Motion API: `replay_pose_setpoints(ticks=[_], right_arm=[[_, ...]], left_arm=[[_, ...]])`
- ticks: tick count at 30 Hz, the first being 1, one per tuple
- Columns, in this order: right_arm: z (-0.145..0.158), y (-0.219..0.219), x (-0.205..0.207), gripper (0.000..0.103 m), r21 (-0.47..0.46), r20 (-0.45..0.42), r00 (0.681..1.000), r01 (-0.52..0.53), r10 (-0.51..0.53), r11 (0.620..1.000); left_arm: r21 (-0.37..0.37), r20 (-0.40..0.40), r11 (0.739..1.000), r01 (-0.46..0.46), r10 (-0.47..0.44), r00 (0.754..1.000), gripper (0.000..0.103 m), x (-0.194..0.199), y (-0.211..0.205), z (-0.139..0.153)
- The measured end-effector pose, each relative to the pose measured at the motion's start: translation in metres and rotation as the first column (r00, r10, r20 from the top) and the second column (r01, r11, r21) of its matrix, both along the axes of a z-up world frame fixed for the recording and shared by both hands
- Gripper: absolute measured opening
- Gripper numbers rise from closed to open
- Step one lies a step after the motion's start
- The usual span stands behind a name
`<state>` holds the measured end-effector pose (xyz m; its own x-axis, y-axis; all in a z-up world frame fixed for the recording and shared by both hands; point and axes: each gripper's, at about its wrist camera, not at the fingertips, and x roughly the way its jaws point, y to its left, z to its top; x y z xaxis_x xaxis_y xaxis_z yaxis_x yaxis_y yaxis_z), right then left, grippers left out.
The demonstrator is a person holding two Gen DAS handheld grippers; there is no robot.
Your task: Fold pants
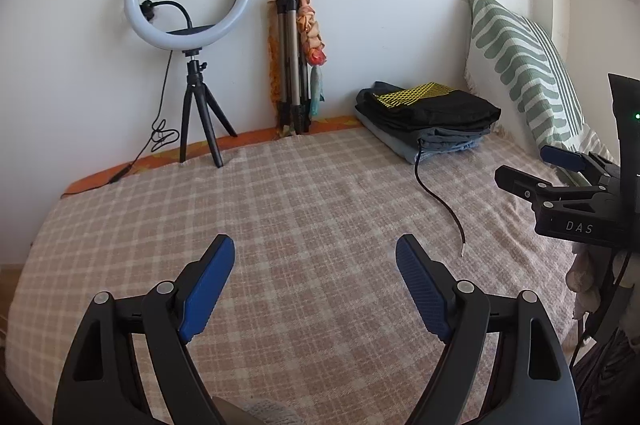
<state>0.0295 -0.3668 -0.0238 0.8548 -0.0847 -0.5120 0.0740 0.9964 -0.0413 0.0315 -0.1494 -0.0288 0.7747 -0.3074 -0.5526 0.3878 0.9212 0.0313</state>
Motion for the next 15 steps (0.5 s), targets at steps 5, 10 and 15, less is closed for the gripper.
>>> replay_pose_setpoints(ticks=[5,10,15], right_arm=[[0.0044,-0.0003,-0.0014,0.103,0.006,0.014,1.000,0.003,-0.003,1.000],[0.0045,-0.0005,-0.0012,0.103,0.008,0.013,1.000,0.003,-0.003,1.000],[0.0048,0.0001,-0.0010,0.103,0.006,0.019,1.000,0.004,-0.004,1.000]], left_arm=[[0.007,0.008,1.000,0.003,-0.003,1.000,0.083,-0.0017,-0.0018,0.0010],[0.003,0.006,1.000,0.010,-0.010,1.000,0.083,-0.0017,-0.0022,0.0017],[-0.003,0.007,1.000,0.007,-0.007,1.000,0.083,-0.0023,-0.0020,0.0027]])
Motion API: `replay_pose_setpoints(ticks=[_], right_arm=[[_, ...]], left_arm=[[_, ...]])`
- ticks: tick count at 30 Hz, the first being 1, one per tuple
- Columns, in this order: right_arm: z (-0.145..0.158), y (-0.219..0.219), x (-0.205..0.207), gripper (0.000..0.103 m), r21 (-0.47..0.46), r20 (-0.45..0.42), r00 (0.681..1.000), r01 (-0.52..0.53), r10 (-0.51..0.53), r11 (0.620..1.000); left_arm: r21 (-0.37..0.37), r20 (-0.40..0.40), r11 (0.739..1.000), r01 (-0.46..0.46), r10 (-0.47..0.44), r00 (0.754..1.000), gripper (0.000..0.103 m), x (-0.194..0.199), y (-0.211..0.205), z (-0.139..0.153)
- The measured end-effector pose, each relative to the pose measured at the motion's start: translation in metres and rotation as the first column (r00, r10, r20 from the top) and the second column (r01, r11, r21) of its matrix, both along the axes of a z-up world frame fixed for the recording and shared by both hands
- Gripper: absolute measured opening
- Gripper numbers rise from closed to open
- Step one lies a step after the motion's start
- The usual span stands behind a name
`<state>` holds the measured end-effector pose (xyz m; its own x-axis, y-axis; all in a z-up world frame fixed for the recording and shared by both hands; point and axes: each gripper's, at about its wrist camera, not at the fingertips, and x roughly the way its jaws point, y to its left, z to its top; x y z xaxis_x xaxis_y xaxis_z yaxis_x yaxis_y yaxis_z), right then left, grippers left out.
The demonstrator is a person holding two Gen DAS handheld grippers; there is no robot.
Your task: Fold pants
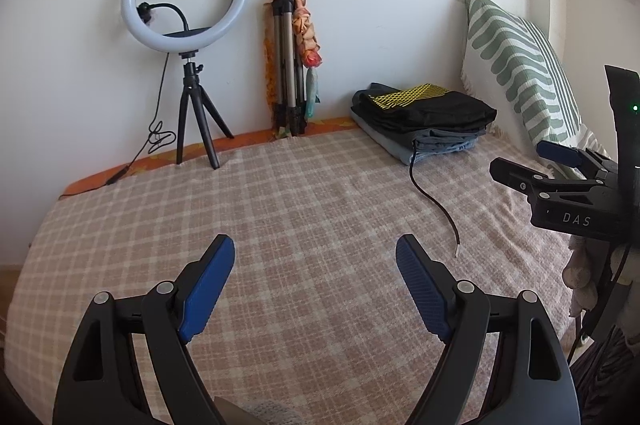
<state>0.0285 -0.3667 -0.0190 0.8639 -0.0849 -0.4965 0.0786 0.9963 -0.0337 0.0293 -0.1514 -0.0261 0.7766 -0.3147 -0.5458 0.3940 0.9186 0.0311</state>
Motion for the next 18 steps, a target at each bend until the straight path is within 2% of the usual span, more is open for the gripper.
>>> replay_pose_setpoints(ticks=[18], right_arm=[[0.0030,0.0027,-0.0030,0.103,-0.001,0.010,1.000,-0.001,0.001,1.000]], left_arm=[[-0.004,0.005,1.000,0.002,-0.002,1.000,0.083,-0.0018,-0.0017,0.0028]])
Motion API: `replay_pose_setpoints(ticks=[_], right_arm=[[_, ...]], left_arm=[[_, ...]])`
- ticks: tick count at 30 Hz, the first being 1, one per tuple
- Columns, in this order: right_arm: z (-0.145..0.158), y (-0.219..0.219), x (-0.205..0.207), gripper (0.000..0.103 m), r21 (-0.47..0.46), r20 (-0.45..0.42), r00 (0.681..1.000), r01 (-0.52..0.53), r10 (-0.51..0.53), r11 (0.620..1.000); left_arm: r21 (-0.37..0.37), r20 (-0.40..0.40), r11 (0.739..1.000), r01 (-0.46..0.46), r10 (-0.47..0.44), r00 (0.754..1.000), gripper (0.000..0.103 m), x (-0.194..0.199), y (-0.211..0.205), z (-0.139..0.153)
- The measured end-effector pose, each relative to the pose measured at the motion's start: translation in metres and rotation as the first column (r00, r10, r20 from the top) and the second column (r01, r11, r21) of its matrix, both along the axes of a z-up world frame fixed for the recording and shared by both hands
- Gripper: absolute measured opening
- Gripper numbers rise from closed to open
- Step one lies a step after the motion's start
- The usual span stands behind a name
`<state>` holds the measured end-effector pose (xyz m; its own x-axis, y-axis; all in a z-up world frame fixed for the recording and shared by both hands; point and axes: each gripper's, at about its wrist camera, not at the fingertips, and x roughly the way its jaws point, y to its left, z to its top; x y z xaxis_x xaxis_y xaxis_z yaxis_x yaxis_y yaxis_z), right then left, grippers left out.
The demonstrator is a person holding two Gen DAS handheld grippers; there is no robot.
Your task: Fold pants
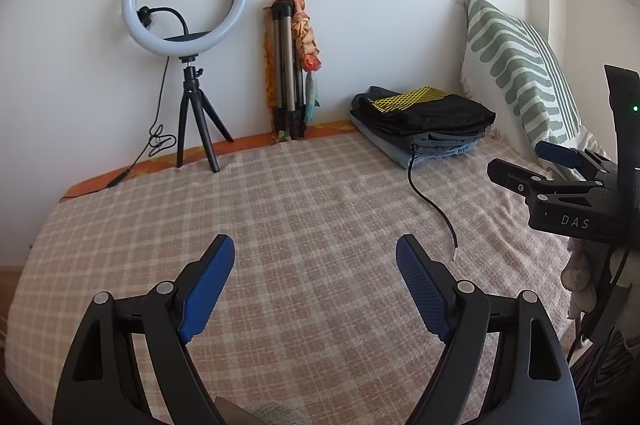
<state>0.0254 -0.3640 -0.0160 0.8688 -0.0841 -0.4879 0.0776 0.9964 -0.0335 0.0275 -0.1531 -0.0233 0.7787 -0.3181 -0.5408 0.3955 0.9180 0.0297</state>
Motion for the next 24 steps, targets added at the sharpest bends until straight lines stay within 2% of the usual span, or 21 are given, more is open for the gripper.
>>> replay_pose_setpoints(ticks=[11,24], right_arm=[[0.0001,0.0022,0.0000,0.103,-0.005,-0.004,1.000,-0.006,0.006,1.000],[-0.0010,0.0086,-0.0002,0.103,-0.008,-0.008,1.000,-0.017,0.017,1.000]], left_arm=[[-0.032,-0.025,0.999,-0.019,0.019,1.000,0.083,0.0017,0.0051,-0.0024],[0.007,0.001,0.999,-0.037,0.037,0.999,0.083,-0.0013,0.0033,-0.0004]])
